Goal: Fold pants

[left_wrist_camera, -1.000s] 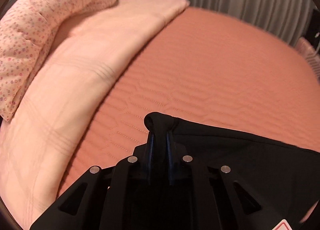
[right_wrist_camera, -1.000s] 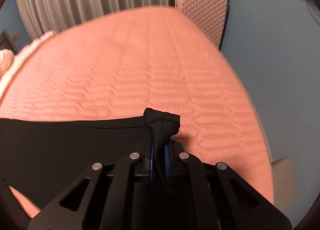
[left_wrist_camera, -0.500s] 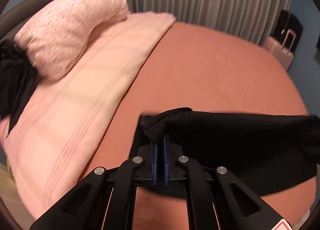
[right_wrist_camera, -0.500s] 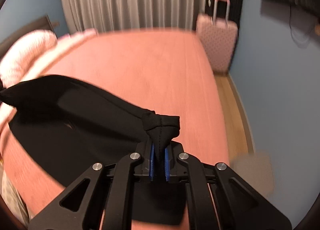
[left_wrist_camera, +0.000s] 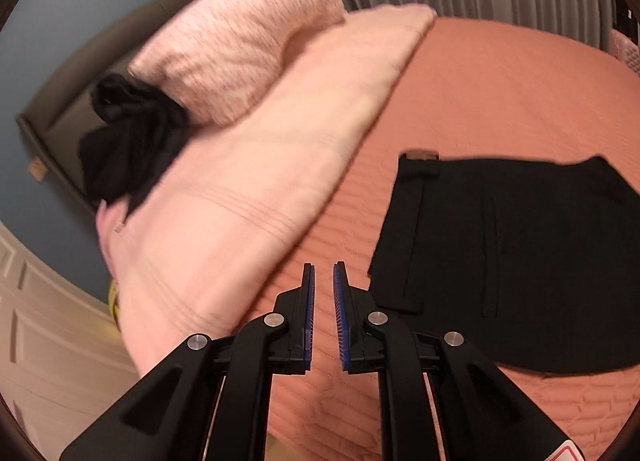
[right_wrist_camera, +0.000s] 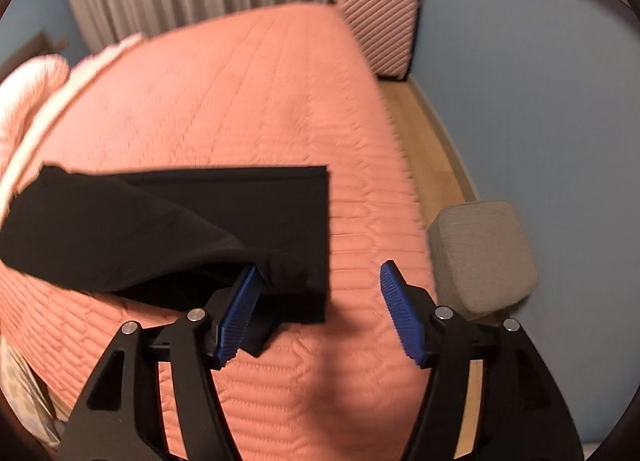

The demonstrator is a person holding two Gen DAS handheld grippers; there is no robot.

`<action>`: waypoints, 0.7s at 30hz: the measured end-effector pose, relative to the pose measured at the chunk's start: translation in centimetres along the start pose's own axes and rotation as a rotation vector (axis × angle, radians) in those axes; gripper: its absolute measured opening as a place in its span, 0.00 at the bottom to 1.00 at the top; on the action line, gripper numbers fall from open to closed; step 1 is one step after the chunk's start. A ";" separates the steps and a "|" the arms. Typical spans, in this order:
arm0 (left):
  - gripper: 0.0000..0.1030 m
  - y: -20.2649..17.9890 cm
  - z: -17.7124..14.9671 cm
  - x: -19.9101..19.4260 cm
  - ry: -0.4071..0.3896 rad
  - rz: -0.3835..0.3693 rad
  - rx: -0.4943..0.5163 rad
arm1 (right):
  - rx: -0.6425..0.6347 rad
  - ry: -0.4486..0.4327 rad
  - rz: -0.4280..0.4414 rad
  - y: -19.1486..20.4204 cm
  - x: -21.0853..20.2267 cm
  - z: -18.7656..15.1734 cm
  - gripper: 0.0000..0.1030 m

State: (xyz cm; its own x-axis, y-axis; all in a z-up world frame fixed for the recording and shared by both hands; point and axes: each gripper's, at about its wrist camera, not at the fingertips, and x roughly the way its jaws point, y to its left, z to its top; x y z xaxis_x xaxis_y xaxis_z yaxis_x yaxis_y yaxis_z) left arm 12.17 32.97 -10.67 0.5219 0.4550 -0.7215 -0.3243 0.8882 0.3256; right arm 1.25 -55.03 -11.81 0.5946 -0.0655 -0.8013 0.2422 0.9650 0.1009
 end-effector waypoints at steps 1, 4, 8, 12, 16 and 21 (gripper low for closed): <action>0.12 -0.7 0.5 -1.6 -0.028 -0.027 0.000 | 0.031 -0.004 0.028 -0.2 0.0 0.1 0.59; 0.19 -4.6 1.6 -5.4 -0.106 -0.121 0.030 | 0.012 -0.001 0.047 0.2 1.5 0.3 0.62; 0.36 -12.9 1.6 -10.9 -0.179 -0.266 0.092 | -0.034 0.108 0.024 1.0 4.8 0.2 0.70; 0.43 -20.9 0.6 -15.0 -0.173 -0.487 0.123 | 0.169 0.110 0.119 -1.6 5.1 -0.5 0.70; 0.43 -27.2 -1.0 -17.4 -0.183 -0.569 0.206 | 0.221 0.189 0.142 -1.6 7.7 -0.4 0.68; 0.58 -31.1 -2.5 -19.6 -0.202 -0.601 0.270 | 0.146 0.234 0.111 1.5 8.9 0.2 0.20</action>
State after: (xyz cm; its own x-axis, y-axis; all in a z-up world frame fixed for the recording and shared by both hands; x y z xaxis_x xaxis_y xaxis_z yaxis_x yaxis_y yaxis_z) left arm 10.07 -3.68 -8.16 0.6949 -0.1419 -0.7050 0.2616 0.9631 0.0640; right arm 7.02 -54.25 -18.72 0.4344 0.1150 -0.8933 0.3032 0.9152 0.2653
